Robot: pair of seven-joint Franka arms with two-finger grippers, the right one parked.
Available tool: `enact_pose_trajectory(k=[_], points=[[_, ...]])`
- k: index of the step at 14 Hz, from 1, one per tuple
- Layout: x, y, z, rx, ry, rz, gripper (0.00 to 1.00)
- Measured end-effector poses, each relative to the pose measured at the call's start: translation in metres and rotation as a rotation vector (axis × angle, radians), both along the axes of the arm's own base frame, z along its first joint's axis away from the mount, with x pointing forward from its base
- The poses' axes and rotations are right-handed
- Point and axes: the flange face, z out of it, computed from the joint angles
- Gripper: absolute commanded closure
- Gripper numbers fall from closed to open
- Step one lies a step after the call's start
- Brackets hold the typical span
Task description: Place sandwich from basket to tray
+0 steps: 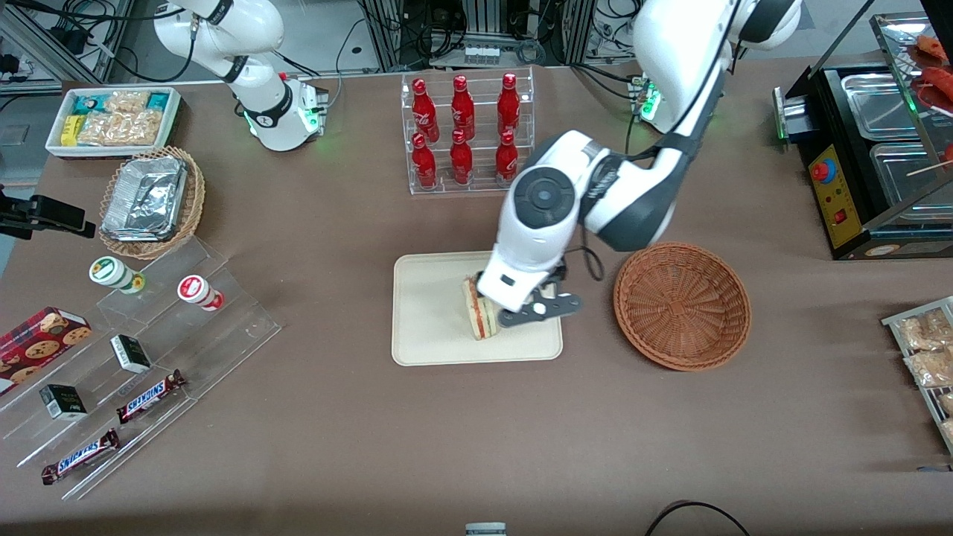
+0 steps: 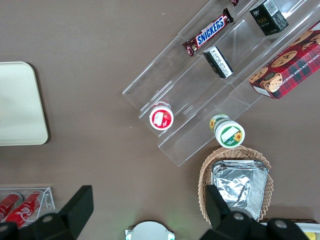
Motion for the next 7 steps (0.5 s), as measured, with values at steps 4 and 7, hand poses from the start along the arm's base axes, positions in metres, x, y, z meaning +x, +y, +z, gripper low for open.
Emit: enact_pose_trajectory(k=[4, 7], points=[[0.033, 0.090, 0.023, 0.014, 0.008, -0.025, 0.00], [0.037, 0.143, 0.040, 0.025, 0.042, -0.074, 0.00]])
